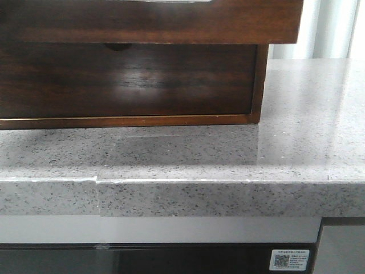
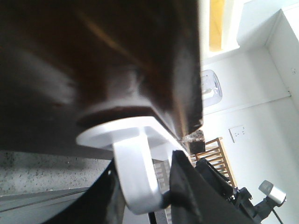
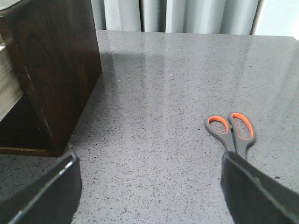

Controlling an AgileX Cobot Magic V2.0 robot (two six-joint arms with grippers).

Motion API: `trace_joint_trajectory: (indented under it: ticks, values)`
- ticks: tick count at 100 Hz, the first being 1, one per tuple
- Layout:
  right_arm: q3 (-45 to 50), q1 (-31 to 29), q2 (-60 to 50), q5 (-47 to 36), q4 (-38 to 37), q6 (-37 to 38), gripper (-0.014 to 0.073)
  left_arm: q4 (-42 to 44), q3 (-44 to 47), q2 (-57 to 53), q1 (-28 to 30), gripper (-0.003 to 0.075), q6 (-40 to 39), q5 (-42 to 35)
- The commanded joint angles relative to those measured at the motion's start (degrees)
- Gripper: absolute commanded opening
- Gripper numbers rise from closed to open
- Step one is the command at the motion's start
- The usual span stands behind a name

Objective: Put scissors in drawer with both arms
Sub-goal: 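Pull the drawer open toward the robot with the left gripper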

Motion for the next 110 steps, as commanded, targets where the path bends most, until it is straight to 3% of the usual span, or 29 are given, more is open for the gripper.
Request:
trace_joint_trajectory:
  ticks: [1, 11, 26, 33, 52, 71, 84, 110]
  values:
    - [-1.6, 0.0, 0.8, -4.3, -0.4, -0.1, 0.0549, 0.6, -2.9, -3.2, 0.0, 0.0006, 9.2, 4.7]
    - [-1.6, 0.0, 0.8, -4.3, -0.5, -0.1, 0.0549, 0.8, -2.9, -3.2, 0.0, 0.0107, 9.2, 4.4]
    - [-1.6, 0.0, 0.8, -4.3, -0.6, -0.1, 0.0549, 1.6, -2.9, -3.2, 0.0, 0.0393, 9.2, 2.7]
    - [-1.6, 0.0, 0.8, -4.3, -2.1, -0.1, 0.0549, 4.2, -3.1, -3.2, 0.0, 0.0452, 9.2, 1.5]
    - [-4.1, 0.0, 2.1, -0.4, -3.4, 0.9, 0.0546, 9.9, -3.2, -3.2, 0.0, 0.0438, 9.2, 1.4]
    - [-11.3, 0.0, 10.2, 11.5, -14.3, 9.2, 0.0546, 19.1, -3.2, -3.9, 0.0, 0.0438, 7.9, 1.6]
    - [-16.2, -0.3, 16.9, 17.7, -17.1, 11.6, 0.0545, 25.5, -3.7, -6.4, 0.0, 0.0438, 5.6, 1.2]
    - [-24.4, -7.8, 30.5, 23.0, -14.9, 11.6, 0.0545, 57.1, -13.5, -13.7, 0.0, 0.0438, -10.7, -0.2]
